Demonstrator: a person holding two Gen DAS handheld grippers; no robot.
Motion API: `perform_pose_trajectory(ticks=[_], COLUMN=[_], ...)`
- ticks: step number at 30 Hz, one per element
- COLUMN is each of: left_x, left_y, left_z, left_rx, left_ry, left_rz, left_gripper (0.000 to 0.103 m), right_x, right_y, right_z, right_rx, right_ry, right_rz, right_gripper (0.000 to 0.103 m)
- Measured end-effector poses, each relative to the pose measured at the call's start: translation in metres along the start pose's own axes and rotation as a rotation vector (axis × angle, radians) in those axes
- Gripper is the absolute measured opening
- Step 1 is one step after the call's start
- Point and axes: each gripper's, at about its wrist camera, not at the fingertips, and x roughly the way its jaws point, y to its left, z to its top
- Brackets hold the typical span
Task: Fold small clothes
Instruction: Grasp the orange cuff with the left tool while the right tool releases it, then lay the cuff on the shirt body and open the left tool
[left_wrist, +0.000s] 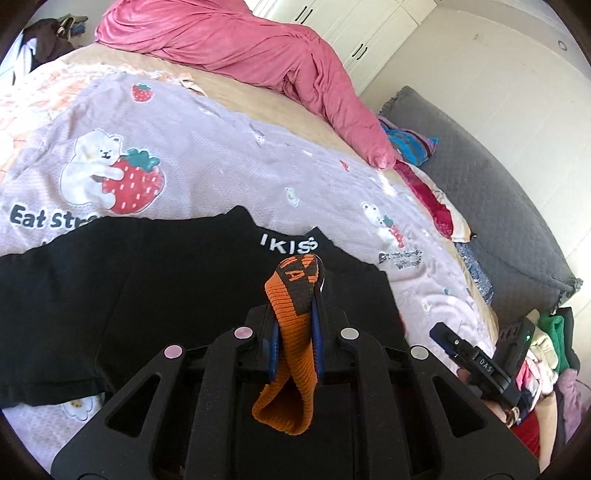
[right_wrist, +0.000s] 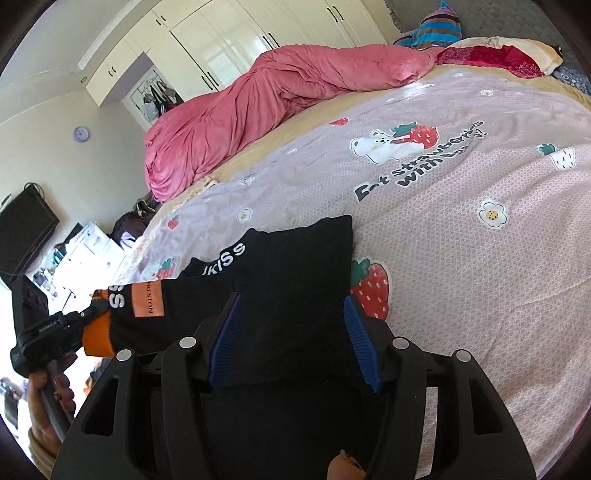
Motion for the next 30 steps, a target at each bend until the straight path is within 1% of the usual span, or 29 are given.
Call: perform_pose_trajectory(ticks=[5, 10, 13, 15, 19, 22, 27, 30], left_x=[0.009, 0.009, 0.008, 0.004, -0.005, -0.008, 0.011, 0.033], left_y=[0.009, 0.018, 0.021, 0.022, 0.02, 0.015, 0.006, 0.001], left_z=[-0.007, -0.009, -0.011, -0.011, -0.01, -0.01, -0.018, -0.028], left_rx=[-0.008, -0.021, -0.01, 0.004, 0.046, 0.067, 0.105, 0.127], left_ry=[0.038, 0.049, 0.059, 0.053, 0.018, 0.009, 0.062, 0.122], left_rz=[0.023, 0.056, 0.074, 0.081, 0.139, 0.151, 0.152, 0.172], left_gripper=[0.007, 0.008, 0.015, 0.016, 0.016, 0.02, 0.02, 0.02], right_x=[0.002, 0.003, 0.004, 0.005, 0.008, 0.01, 0.021, 0.031], right_y=[0.005, 0.011, 0.016, 0.021, 0.031, 0.037, 0.054, 0.061], right_z=[-0.002, -0.004, -0.006, -0.007, -0.011, -0.013, -0.02, -0.025], right_rx=[-0.032, -0.067, -0.096, -0.121, -0.176, -0.21, -0.297, -0.336], right_ry=[-0.001, -0.006, -0.005, -0.006, -0.012, -0.013, 0.004, 0.038], right_rz=[-0.031, -0.049, -0.055, -0.058, -0.082, -0.102, -0.139, -0.147], right_gripper=[0.056, 0.059, 0.059, 0.06, 0.06, 0.061, 0.061, 0.061])
